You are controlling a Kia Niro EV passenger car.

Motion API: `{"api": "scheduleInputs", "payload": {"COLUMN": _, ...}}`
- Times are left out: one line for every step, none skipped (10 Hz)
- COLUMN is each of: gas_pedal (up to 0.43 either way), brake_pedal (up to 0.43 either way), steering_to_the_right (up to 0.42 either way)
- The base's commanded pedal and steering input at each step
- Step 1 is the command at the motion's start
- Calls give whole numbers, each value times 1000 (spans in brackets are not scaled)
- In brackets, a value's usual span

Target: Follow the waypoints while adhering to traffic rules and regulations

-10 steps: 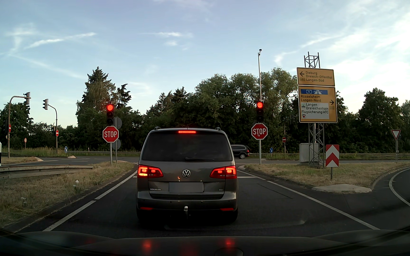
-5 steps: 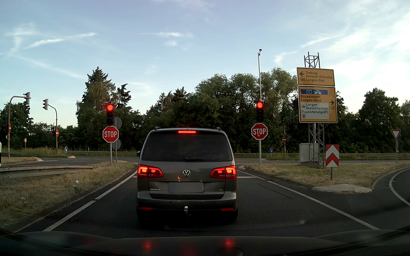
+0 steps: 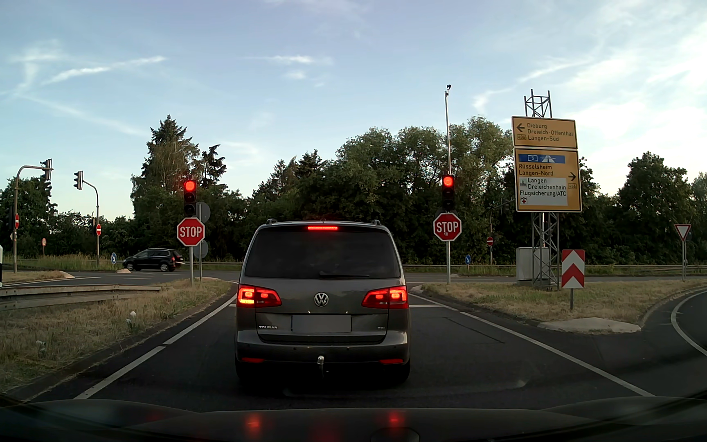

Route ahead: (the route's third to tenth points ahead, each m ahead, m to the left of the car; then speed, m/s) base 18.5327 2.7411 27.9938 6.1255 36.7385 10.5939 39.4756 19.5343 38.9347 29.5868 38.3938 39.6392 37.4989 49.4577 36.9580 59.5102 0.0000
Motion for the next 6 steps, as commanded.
{"api": "scheduleInputs", "payload": {"gas_pedal": 0, "brake_pedal": 390, "steering_to_the_right": -10}}
{"api": "scheduleInputs", "payload": {"gas_pedal": 0, "brake_pedal": 390, "steering_to_the_right": -10}}
{"api": "scheduleInputs", "payload": {"gas_pedal": 0, "brake_pedal": 390, "steering_to_the_right": -10}}
{"api": "scheduleInputs", "payload": {"gas_pedal": 0, "brake_pedal": 390, "steering_to_the_right": -10}}
{"api": "scheduleInputs", "payload": {"gas_pedal": 0, "brake_pedal": 390, "steering_to_the_right": -10}}
{"api": "scheduleInputs", "payload": {"gas_pedal": 0, "brake_pedal": 390, "steering_to_the_right": -10}}
